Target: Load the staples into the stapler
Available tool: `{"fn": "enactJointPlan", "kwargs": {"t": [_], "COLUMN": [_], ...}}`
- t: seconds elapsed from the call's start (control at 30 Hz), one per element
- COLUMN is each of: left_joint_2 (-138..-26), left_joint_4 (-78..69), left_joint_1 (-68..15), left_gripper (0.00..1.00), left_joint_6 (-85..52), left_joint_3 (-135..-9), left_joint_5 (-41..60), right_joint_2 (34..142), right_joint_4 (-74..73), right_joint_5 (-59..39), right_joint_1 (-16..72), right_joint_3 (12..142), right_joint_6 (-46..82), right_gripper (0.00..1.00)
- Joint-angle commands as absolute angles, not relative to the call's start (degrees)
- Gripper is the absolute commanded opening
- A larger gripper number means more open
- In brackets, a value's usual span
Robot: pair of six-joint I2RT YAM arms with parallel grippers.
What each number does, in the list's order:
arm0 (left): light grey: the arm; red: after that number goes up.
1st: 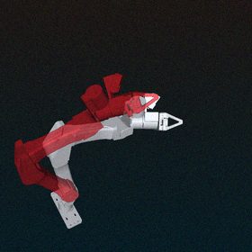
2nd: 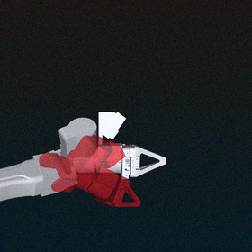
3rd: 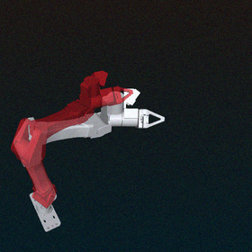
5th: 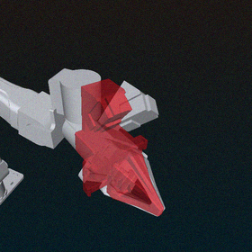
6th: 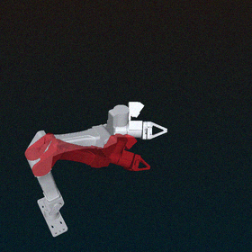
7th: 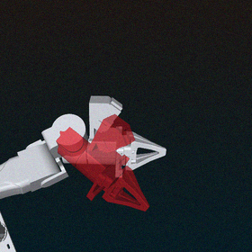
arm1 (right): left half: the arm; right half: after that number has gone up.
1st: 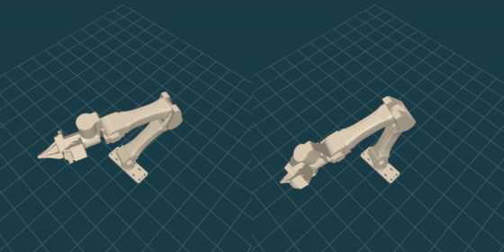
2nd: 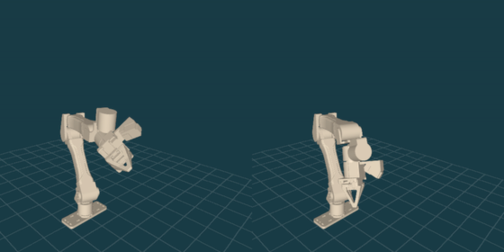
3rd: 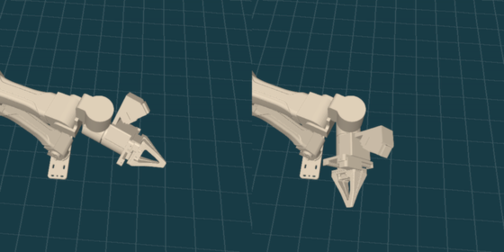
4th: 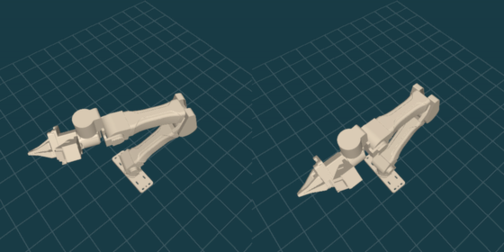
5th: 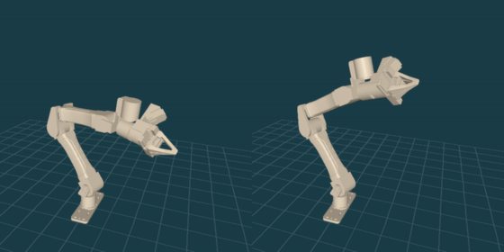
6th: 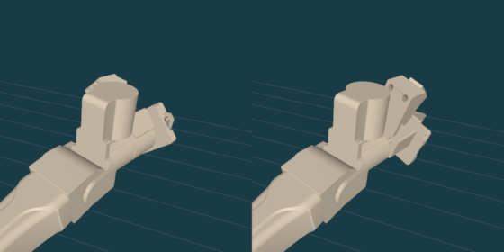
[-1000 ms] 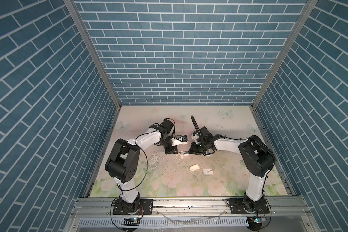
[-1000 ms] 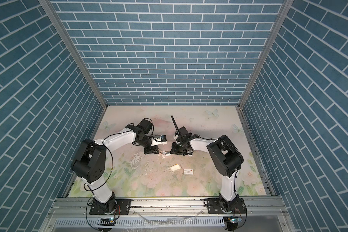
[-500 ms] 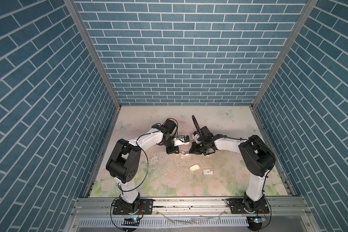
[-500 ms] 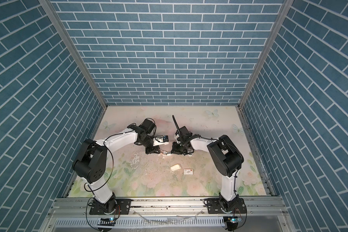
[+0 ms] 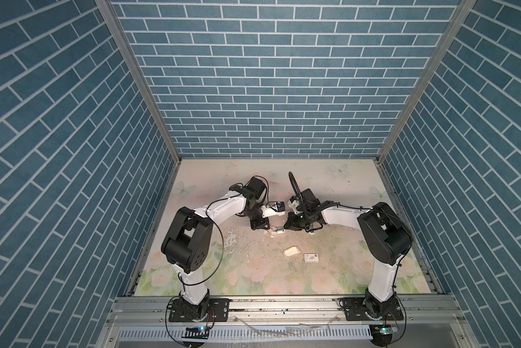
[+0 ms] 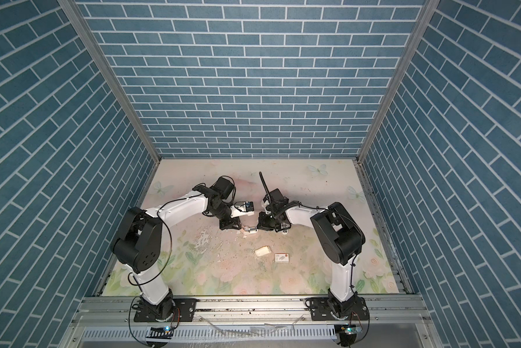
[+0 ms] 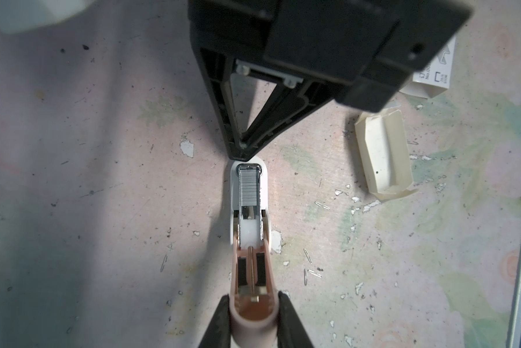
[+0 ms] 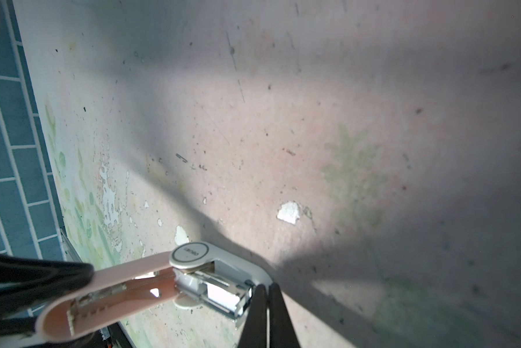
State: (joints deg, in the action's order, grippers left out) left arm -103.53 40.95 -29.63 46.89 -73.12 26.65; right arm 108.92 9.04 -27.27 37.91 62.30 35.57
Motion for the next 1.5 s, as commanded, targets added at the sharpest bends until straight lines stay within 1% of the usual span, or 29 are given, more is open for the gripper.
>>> {"fn": "enactJointPlan", "kwargs": {"t": [0.0, 0.8, 1.27, 1.47], "left_joint_2": [-105.86, -107.88, -109.11, -109.24], "left_joint_4": [39.92, 40.76, 41.59, 41.75], "left_joint_1": [-31.37, -33.40, -34.80, -35.31], "left_gripper": [0.15, 0.14, 0.14, 0.14], "left_joint_6": [46.19, 45.35, 45.18, 45.26], "left_joint_3": [-73.74, -76.05, -77.65, -77.83], "left_joint_5": [26.99, 24.48, 22.93, 22.36], "right_joint_2": [111.88, 110.82, 109.44, 108.05], "right_joint_4": [8.80, 7.10, 9.59, 9.45], "right_joint_5": [-28.39, -26.91, -20.88, -20.42], "right_joint_1": [38.77, 38.73, 37.73, 37.00], "right_joint_3": [60.91, 59.31, 60.21, 60.30], "right_joint_6": [35.06, 35.77, 35.61, 35.55], "right_gripper": [0.06, 0.07, 0.08, 0.08]}}
